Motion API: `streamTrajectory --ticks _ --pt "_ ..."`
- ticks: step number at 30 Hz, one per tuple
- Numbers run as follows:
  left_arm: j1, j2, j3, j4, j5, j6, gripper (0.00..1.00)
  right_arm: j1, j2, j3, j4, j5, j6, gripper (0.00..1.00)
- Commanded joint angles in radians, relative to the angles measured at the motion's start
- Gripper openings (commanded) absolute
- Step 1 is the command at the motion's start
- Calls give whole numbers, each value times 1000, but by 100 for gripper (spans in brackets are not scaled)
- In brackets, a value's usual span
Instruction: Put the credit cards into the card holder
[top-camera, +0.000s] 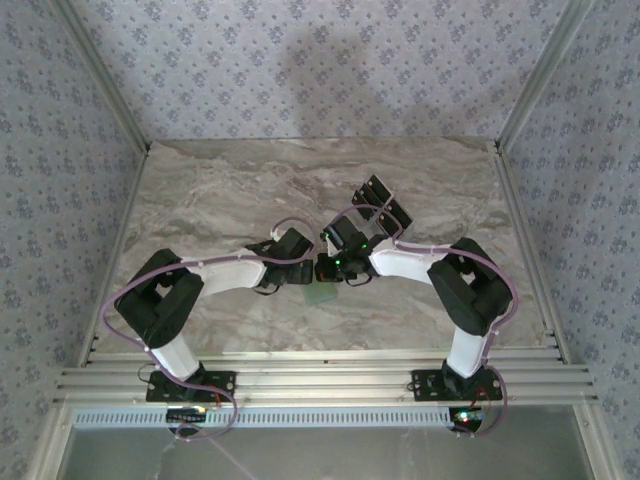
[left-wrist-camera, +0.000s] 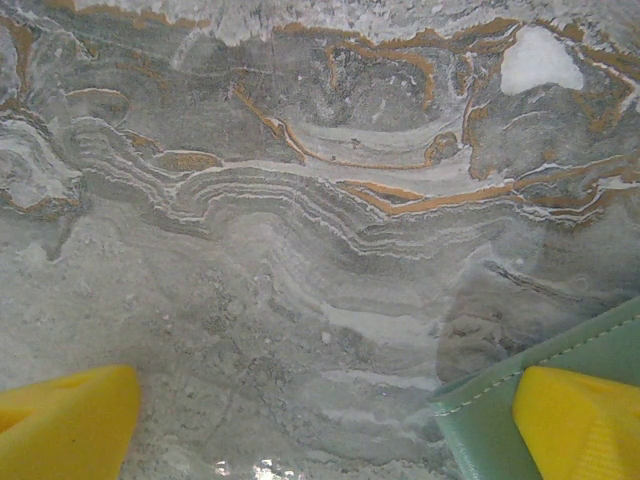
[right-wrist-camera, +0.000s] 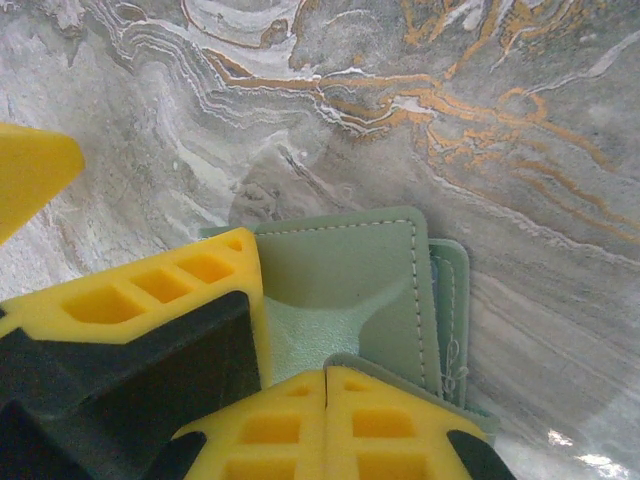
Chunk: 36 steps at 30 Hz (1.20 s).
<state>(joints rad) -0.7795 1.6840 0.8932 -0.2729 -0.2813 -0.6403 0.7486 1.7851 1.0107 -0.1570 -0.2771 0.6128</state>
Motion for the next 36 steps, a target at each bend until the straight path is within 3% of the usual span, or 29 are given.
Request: streamTrajectory --ticks 1,26,36 --pt "-17 54 -42 -31 33 -1 98 13 13 -43 -30 9 -1 0" --pt "-18 55 -43 -33 28 -1 98 16 -16 -94 -16 4 5 0" --pt "-18 53 -43 -37 33 -4 98 29 82 -43 -87 11 -21 0"
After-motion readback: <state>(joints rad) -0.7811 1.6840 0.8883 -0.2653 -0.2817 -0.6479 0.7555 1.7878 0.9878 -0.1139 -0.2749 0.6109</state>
